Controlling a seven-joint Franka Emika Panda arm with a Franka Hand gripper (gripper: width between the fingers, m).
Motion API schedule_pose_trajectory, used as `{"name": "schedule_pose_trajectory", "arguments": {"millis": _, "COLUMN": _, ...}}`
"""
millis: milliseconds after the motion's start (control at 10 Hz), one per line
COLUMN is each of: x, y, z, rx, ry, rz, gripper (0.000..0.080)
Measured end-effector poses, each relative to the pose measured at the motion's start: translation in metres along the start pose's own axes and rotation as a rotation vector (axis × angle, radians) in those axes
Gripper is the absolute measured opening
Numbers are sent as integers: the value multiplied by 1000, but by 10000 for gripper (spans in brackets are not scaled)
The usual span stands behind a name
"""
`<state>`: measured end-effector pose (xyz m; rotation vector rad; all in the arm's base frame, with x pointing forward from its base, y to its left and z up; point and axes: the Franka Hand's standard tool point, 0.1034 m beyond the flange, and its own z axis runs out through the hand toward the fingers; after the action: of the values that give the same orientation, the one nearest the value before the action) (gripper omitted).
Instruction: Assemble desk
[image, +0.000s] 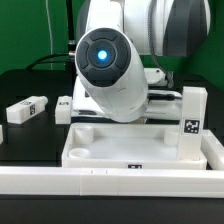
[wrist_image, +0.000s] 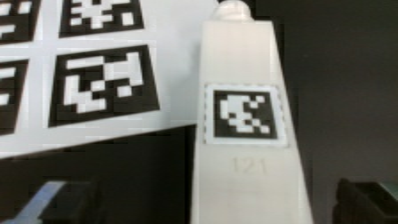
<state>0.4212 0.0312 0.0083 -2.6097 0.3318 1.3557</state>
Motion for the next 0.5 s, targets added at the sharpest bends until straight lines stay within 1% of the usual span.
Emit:
{"name": "schedule_pose_trajectory", "arguments": {"millis": 200, "x": 0, "y": 0, "z": 1, "rx": 0, "ry": 1, "rz": -1, "gripper": 648}}
{"name": "schedule_pose_trajectory", "arguments": {"millis": 300, "x": 0, "y": 0, "z": 0, "rx": 0, "ry": 1, "rz": -1, "gripper": 527}}
{"name": "schedule_pose_trajectory", "arguments": {"millis": 400, "x": 1, "y": 0, "z": 0, "rx": 0, "ry": 1, "rz": -1, "gripper": 527}}
{"name": "schedule_pose_trajectory", "arguments": {"millis": 500, "x": 1, "y": 0, "z": 0, "rx": 0, "ry": 2, "rz": -1, "gripper": 389}}
